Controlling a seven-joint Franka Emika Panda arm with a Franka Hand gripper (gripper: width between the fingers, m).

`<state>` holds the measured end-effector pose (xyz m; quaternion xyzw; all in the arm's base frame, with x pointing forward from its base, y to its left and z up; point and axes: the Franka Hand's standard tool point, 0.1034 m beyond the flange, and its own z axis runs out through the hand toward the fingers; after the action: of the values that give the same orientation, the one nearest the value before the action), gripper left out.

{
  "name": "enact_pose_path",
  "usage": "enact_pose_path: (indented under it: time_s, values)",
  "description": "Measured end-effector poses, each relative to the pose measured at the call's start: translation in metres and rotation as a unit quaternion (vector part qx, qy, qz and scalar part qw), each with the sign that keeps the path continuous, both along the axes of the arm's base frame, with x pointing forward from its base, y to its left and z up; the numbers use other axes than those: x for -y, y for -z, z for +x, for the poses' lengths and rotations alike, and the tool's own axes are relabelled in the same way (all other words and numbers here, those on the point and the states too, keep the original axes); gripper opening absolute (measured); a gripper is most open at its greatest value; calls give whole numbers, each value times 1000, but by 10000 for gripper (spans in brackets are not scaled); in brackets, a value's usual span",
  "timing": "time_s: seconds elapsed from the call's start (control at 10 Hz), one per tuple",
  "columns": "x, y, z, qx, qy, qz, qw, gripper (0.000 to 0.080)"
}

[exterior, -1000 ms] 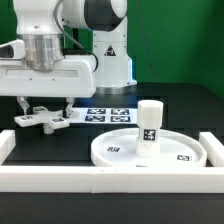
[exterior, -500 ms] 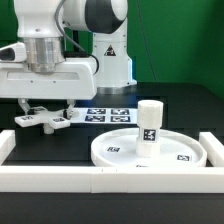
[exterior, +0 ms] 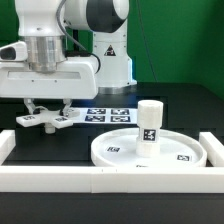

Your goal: Assemble round table

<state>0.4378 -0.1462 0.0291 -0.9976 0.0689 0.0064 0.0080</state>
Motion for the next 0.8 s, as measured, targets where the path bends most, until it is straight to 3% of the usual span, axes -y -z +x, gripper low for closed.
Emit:
enact_pose_path:
  time_s: [0.2,0.3,0.5,0.8]
  values:
    - [-12,-7,9,5,8,1,1000,440]
    - [-25,-16,16,8,24,5,1000,440]
    - [-63,-47,38,16,50,20,998,442]
    - [-100,-85,73,16,67,43,997,442]
